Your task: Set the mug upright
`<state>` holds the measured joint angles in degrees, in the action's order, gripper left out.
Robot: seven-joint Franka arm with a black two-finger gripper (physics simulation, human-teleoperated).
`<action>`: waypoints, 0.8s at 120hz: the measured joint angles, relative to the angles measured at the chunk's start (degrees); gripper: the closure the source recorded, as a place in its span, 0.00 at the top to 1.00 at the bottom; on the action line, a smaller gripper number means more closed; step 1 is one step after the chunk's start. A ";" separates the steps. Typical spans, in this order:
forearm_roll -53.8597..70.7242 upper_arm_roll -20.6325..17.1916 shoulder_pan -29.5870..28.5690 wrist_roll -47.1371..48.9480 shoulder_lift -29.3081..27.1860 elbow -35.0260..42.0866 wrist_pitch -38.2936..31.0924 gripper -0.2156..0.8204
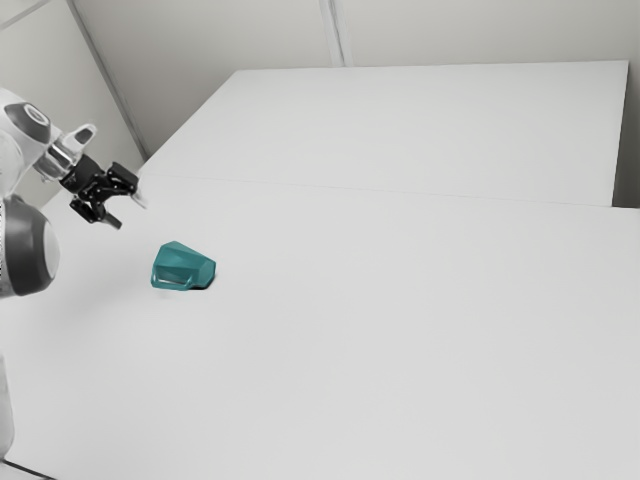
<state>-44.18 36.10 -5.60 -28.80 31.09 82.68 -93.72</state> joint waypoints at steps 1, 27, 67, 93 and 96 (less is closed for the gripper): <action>-0.27 0.00 -0.17 -0.29 0.22 -0.14 0.17 0.77; -8.52 0.10 -3.65 -6.83 5.17 -0.84 5.39 0.77; -13.91 0.00 -4.80 -13.44 10.47 -1.00 11.39 0.77; -15.13 -0.45 -4.30 -16.13 11.51 -1.01 12.88 0.77; -15.38 -0.53 -4.27 -16.39 11.66 -1.01 12.97 0.77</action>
<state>-59.56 35.57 -9.87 -45.19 42.75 81.67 -80.75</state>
